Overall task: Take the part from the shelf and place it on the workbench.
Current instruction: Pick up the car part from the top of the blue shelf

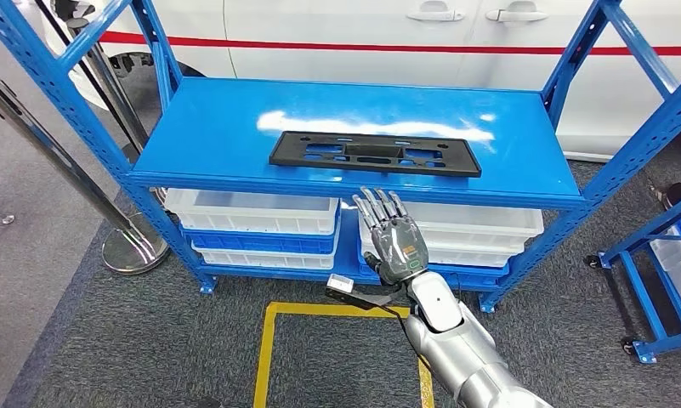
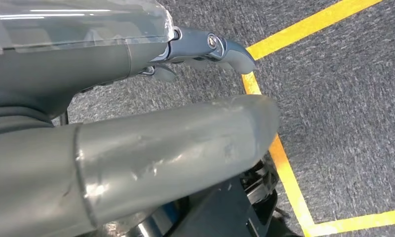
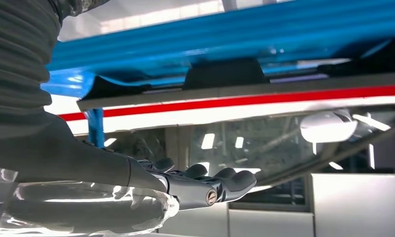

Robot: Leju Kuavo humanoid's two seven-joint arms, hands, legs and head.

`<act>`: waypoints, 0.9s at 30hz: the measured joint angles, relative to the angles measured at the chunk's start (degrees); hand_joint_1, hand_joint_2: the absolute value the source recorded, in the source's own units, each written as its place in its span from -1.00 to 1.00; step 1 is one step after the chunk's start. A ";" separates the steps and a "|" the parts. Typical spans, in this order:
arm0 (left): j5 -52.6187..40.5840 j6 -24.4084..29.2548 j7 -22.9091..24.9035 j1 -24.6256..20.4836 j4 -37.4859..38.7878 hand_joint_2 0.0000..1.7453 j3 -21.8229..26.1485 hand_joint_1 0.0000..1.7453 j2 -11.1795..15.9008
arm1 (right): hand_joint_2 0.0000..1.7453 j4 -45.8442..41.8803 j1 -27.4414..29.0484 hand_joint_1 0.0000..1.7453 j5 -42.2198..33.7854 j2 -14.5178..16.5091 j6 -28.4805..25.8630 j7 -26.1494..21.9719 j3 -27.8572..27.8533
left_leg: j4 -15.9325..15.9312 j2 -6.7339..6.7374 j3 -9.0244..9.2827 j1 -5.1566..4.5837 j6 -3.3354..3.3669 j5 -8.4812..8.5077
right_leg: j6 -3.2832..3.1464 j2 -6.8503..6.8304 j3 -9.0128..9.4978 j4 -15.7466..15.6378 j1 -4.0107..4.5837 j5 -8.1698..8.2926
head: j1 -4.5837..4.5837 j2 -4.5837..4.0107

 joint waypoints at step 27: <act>-1.78 0.81 -1.53 0.56 0.01 -1.00 0.17 -1.00 -0.13 | 1.00 -0.24 1.23 -1.00 3.91 3.04 -0.08 -0.78 -8.45 | -0.83 0.05 -0.06 0.05 0.91 0.62 | -0.29 0.09 -3.62 7.84 0.65 -5.65 | 0.02 0.00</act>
